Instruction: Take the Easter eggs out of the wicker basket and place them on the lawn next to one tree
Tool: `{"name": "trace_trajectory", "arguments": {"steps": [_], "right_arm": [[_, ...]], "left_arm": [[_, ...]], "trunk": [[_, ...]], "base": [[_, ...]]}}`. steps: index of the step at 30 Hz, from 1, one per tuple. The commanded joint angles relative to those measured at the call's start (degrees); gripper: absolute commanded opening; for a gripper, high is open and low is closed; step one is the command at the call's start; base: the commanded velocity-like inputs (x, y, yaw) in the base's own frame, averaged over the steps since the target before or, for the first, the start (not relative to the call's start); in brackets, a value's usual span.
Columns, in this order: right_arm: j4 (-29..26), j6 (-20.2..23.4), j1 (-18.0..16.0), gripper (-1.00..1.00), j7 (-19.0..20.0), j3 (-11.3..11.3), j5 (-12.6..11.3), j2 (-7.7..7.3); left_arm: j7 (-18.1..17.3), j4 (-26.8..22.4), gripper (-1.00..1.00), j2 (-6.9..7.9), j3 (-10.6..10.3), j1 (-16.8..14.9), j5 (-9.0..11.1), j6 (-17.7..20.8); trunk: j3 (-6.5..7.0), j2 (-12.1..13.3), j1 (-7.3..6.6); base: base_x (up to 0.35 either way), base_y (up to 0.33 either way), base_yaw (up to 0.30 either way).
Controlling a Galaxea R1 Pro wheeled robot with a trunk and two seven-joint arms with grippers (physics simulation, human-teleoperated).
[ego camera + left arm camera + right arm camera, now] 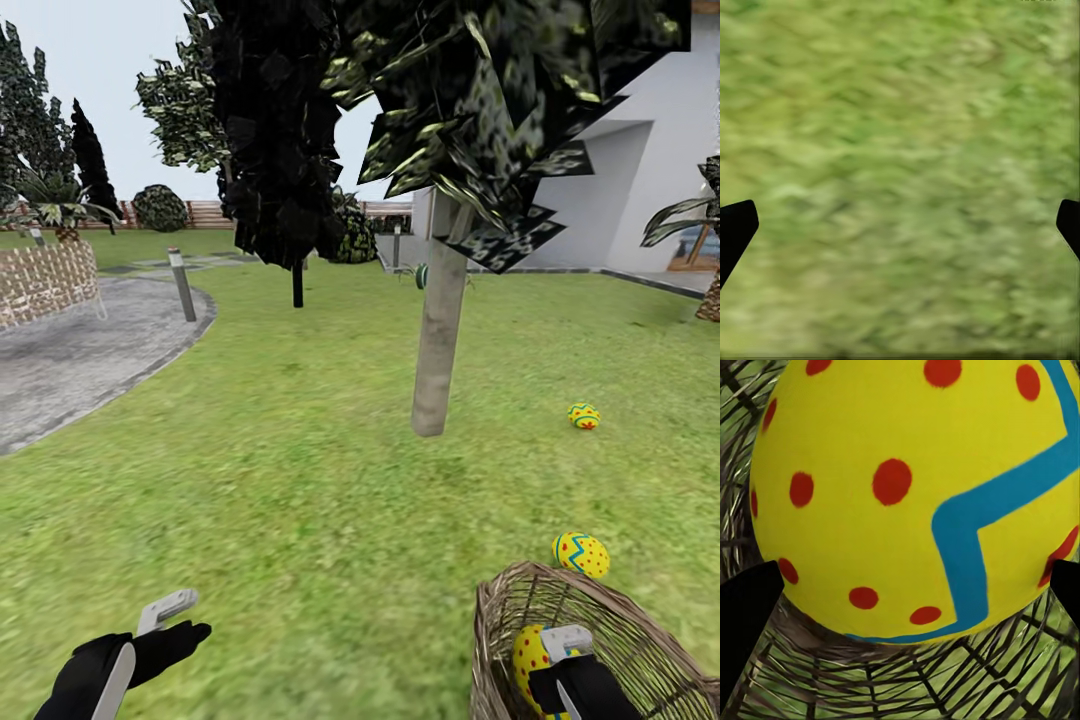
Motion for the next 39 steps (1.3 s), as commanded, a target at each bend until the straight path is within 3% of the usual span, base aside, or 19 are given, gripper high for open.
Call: {"name": "trace_trajectory", "arguments": {"steps": [1, 20, 39], "right_arm": [[-0.09, 0.35, -0.02, -1.00, -0.06, 0.22, 0.34, -0.07], [0.14, 0.35, -0.02, -1.00, -0.06, 0.29, 0.41, 0.02], [0.17, 0.35, -0.02, -1.00, -0.06, 0.29, 0.43, 0.02]], "left_arm": [[-0.30, 0.09, 1.00, -0.16, 0.11, -0.03, -0.09, 0.30], [-0.30, 0.18, 1.00, -0.44, 0.15, -0.03, 0.00, 0.30], [-0.30, 0.52, 1.00, -0.88, 0.14, -0.03, -0.09, 0.28]], "trunk": [[0.17, -0.01, -0.04], [4.38, 0.25, -0.53], [7.81, 7.67, -4.60]], "base": [[0.000, 0.000, 0.000], [-0.043, 0.005, 0.000], [-0.038, 0.000, 0.000]]}}
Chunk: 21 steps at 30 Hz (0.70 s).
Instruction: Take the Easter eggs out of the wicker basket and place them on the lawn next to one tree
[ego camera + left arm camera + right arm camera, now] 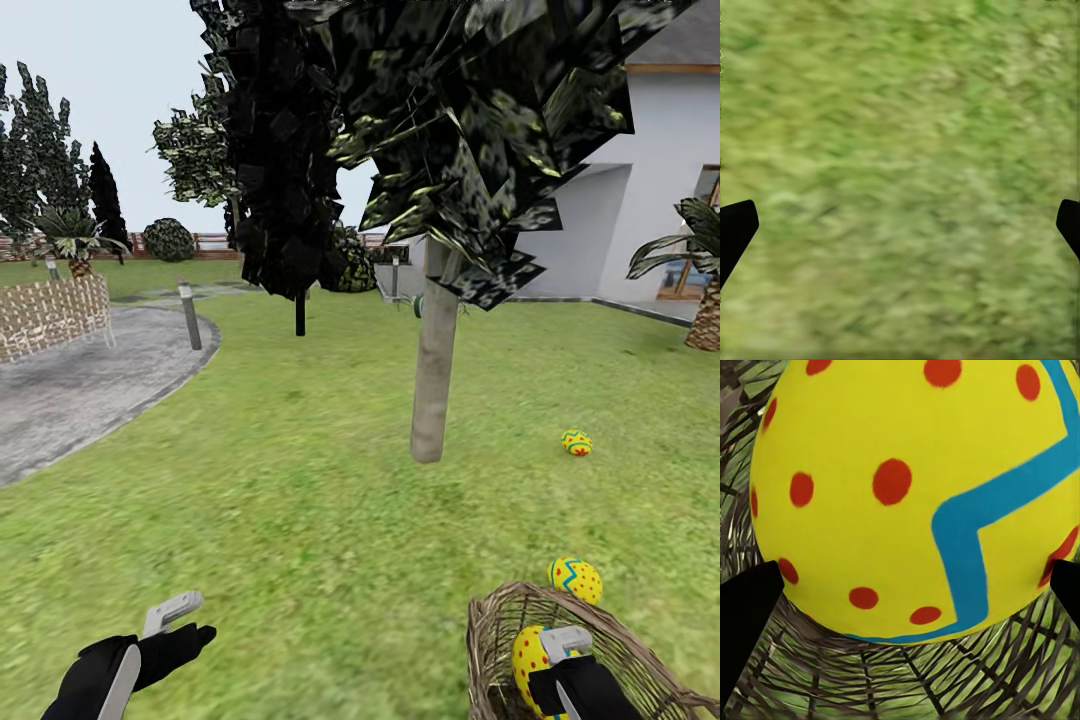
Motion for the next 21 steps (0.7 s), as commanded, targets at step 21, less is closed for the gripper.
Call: {"name": "trace_trajectory", "arguments": {"steps": [21], "right_arm": [[-0.14, 0.34, -0.03, -1.00, -0.05, 0.21, 0.28, -0.06]], "left_arm": [[-0.31, -0.04, 1.00, -0.72, 0.13, -0.03, -0.18, 0.30]], "trunk": [[3.71, 8.41, -4.63]], "base": [[0.000, 0.000, 0.000]]}}
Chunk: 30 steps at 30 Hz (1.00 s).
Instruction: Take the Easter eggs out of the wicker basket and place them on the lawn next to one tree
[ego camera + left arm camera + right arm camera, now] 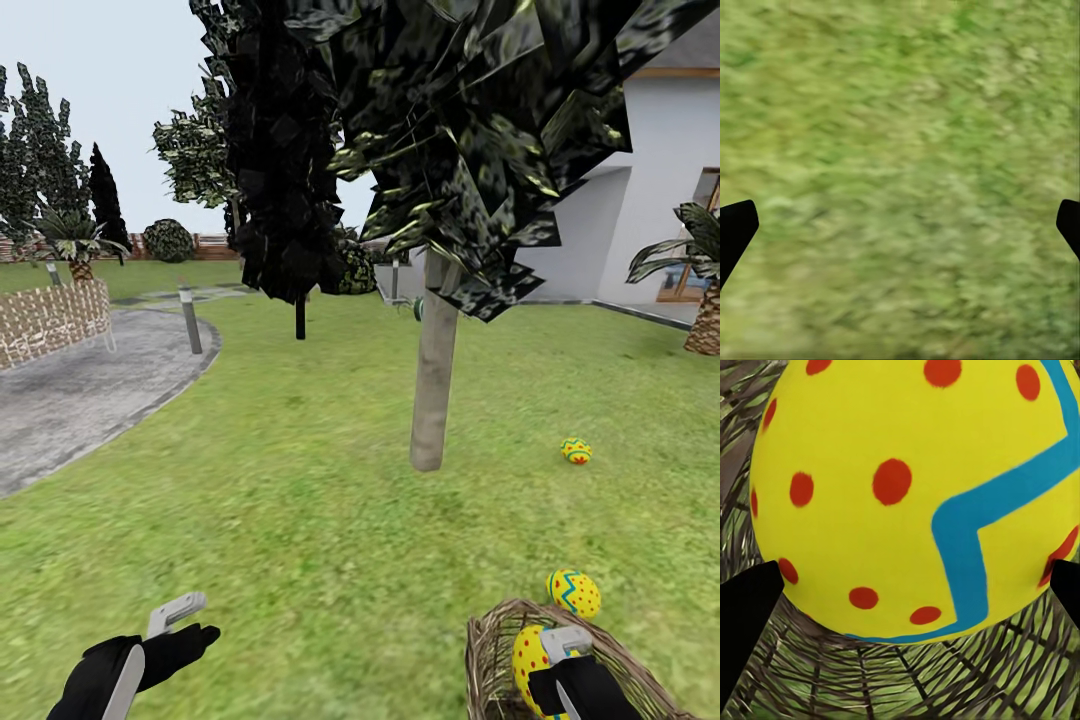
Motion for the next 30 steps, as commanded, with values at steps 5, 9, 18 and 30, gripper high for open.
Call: {"name": "trace_trajectory", "arguments": {"steps": [5, 9, 18, 30], "right_arm": [[-0.08, 0.36, -0.03, -1.00, -0.06, 0.24, 0.34, -0.10], [-0.08, 0.34, -0.03, -1.00, -0.06, 0.23, 0.34, -0.12], [-0.08, 0.36, -0.03, -1.00, -0.06, 0.21, 0.34, -0.14], [-0.08, 0.37, -0.03, -1.00, -0.06, 0.25, 0.34, -0.14]], "left_arm": [[-0.30, -0.05, 1.00, -0.02, 0.12, -0.03, -0.09, 0.30], [-0.30, -0.05, 1.00, -0.02, 0.12, -0.03, -0.09, 0.30], [-0.30, -0.05, 1.00, -0.03, 0.12, -0.03, -0.09, 0.29], [-0.30, -0.05, 1.00, -0.04, 0.11, -0.03, -0.09, 0.30]], "trunk": [[0.84, 1.99, -1.11], [1.56, 3.60, -1.99], [3.17, 7.21, -3.97], [5.33, 12.02, -6.60]], "base": [[0.000, 0.000, 0.000], [0.000, 0.000, 0.000], [0.000, 0.000, 0.000], [0.000, 0.000, 0.000]]}}
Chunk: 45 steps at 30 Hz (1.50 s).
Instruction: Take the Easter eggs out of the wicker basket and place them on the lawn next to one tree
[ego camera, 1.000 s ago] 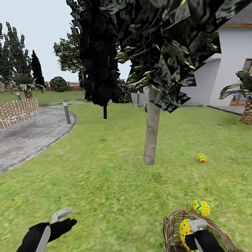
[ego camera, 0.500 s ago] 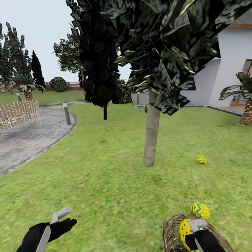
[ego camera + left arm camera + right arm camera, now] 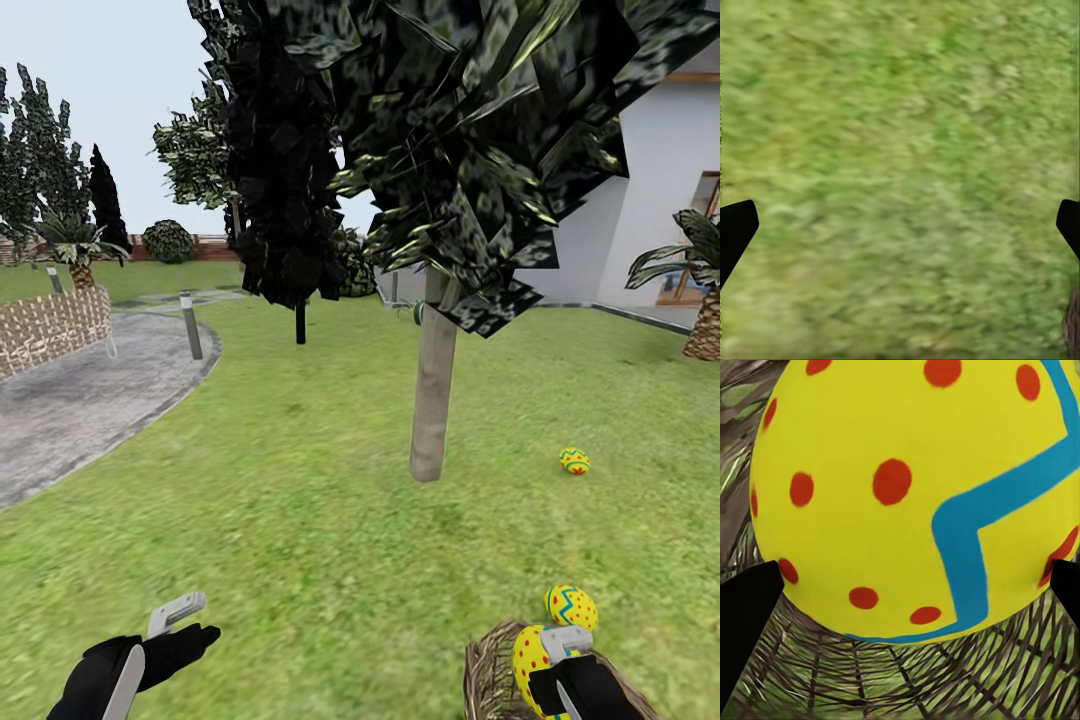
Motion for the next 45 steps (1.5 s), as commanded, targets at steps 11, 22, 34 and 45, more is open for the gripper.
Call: {"name": "trace_trajectory", "arguments": {"steps": [11, 22, 34, 45], "right_arm": [[-0.07, 0.40, -0.03, -1.00, -0.05, 0.23, 0.36, -0.06], [-0.09, 0.40, -0.03, -1.00, -0.06, 0.19, 0.36, -0.06], [-0.03, 0.49, -0.03, -1.00, -0.06, 0.23, 0.36, -0.06], [0.01, 0.49, -0.03, -1.00, -0.06, 0.23, 0.43, 0.02]], "left_arm": [[-0.38, -0.05, 1.00, -0.05, 0.05, -0.04, -0.09, 0.29], [-0.30, -0.13, 1.00, -0.08, -0.94, -0.04, -0.09, 0.29], [-0.67, -0.13, 1.00, 0.00, -0.93, -0.04, 0.00, 0.29], [-0.56, -0.08, 1.00, 0.00, -0.93, -0.04, -0.01, 0.29]], "trunk": [[1.92, 4.40, -2.43], [3.89, 8.81, -4.85], [5.33, 12.02, -6.60], [7.30, 16.43, -9.02]], "base": [[0.000, 0.000, 0.000], [-0.138, 0.000, 0.000], [-0.139, 0.000, 0.000], [0.000, 0.000, 0.000]]}}
